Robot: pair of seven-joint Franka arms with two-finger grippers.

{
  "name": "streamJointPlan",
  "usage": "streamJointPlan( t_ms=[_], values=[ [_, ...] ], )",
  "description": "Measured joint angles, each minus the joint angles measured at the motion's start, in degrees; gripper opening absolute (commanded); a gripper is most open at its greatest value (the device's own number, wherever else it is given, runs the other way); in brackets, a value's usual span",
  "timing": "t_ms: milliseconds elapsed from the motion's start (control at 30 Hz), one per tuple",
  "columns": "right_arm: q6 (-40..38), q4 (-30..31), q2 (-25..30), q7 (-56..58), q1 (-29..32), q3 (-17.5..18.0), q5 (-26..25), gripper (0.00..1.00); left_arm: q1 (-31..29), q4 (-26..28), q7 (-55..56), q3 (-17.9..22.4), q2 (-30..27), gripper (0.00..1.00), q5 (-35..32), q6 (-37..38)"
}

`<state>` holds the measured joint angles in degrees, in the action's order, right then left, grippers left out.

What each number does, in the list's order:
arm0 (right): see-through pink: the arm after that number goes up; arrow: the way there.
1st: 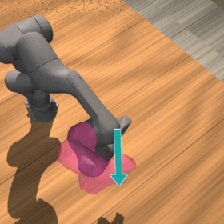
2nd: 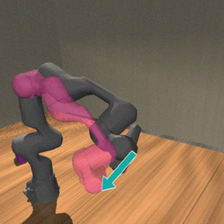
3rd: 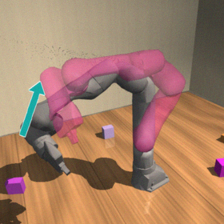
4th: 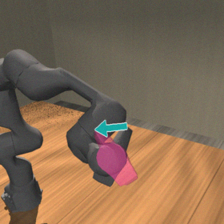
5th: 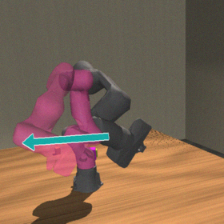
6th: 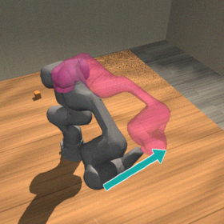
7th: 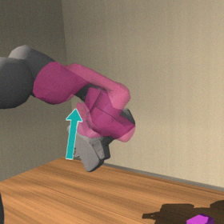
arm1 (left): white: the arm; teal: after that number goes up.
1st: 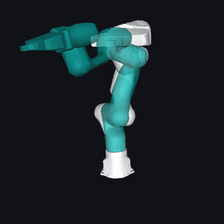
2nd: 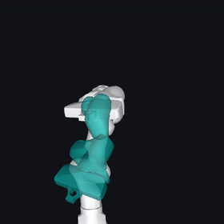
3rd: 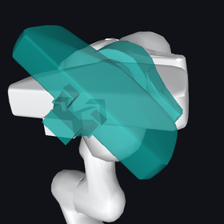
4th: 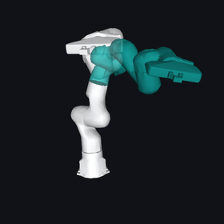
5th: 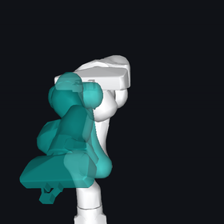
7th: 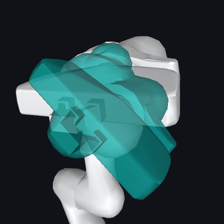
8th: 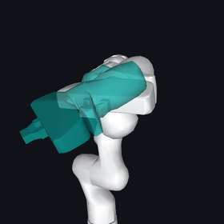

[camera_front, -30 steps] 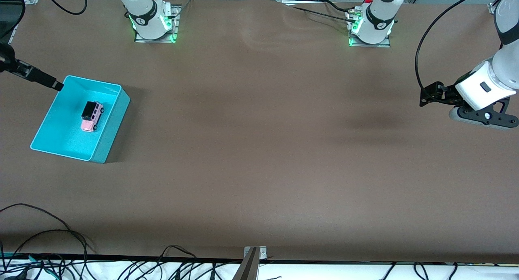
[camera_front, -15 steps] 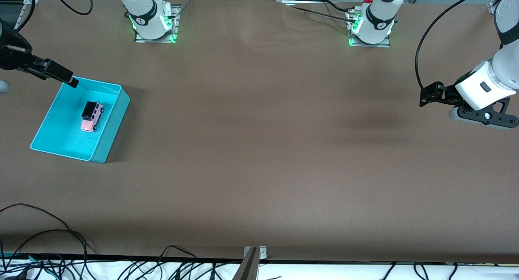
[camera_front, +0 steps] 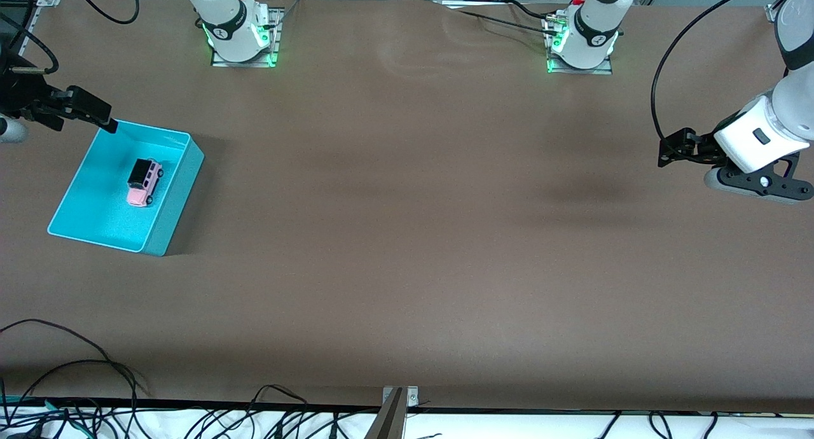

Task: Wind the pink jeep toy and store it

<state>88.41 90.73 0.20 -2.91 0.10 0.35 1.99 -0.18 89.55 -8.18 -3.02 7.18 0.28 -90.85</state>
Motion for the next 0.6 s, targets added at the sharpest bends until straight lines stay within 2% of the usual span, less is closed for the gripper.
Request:
streamJointPlan(
  t_ms=[400,601],
  values=[
    [1.35,1.1,-0.71,1.32,-0.4,-0.04,-2.64,1.0,0.0,0.0,0.0,0.0,0.0,1.0,0.0,0.0],
    [1.58,1.36,-0.77,1.32,-2.61,-2.29,-2.68,1.0,0.0,0.0,0.0,0.0,0.0,1.0,0.0,0.0]
  ],
)
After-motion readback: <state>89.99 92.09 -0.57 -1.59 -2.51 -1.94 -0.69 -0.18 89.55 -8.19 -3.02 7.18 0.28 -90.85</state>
